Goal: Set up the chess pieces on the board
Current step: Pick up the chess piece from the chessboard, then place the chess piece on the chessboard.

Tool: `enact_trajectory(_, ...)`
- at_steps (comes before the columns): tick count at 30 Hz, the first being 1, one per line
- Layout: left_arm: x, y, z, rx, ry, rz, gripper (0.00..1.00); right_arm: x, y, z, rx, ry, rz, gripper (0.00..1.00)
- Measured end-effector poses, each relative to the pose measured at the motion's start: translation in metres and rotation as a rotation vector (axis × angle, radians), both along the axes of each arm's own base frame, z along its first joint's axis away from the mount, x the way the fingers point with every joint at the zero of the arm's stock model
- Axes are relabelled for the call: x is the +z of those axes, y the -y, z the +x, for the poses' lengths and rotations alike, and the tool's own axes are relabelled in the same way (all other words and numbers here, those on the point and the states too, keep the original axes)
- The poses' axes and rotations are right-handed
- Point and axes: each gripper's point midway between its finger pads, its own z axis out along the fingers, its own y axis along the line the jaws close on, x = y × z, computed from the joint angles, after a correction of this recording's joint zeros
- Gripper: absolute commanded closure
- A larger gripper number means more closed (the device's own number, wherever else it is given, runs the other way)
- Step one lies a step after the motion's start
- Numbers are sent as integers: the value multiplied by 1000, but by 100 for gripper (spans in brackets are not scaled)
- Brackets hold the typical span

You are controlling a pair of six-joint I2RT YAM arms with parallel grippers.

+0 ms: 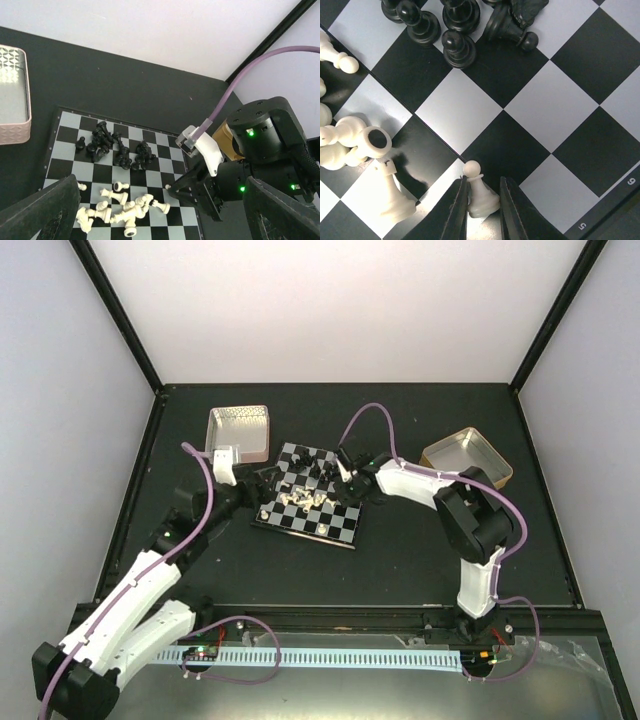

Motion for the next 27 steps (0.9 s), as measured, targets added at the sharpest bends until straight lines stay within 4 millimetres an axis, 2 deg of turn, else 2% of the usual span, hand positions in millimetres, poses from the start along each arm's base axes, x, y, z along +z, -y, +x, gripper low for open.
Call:
enact_trajectory(3, -3, 1, 0, -3, -17, -5, 9, 0, -1, -1, 16, 21, -28, 83)
enact_trajectory(8, -3, 1, 0, 1, -20, -9, 9, -1, -3, -2, 47, 49, -66, 95)
enact_trajectory(18, -5, 1, -3, 3, -45, -33, 10, 5, -6, -4, 58, 80, -39, 98)
enact_trajectory(20, -8, 4, -5, -10, -63, -55, 10, 17, -7, -11, 74, 105, 11, 98)
enact_trajectory(23, -15, 11, -9, -47, -105, -93, 10, 47, -15, -19, 112, 162, 124, 98)
enact_trajectory(27, -19, 29, -13, -146, -157, -114, 14, 103, -33, -29, 191, 256, 311, 98)
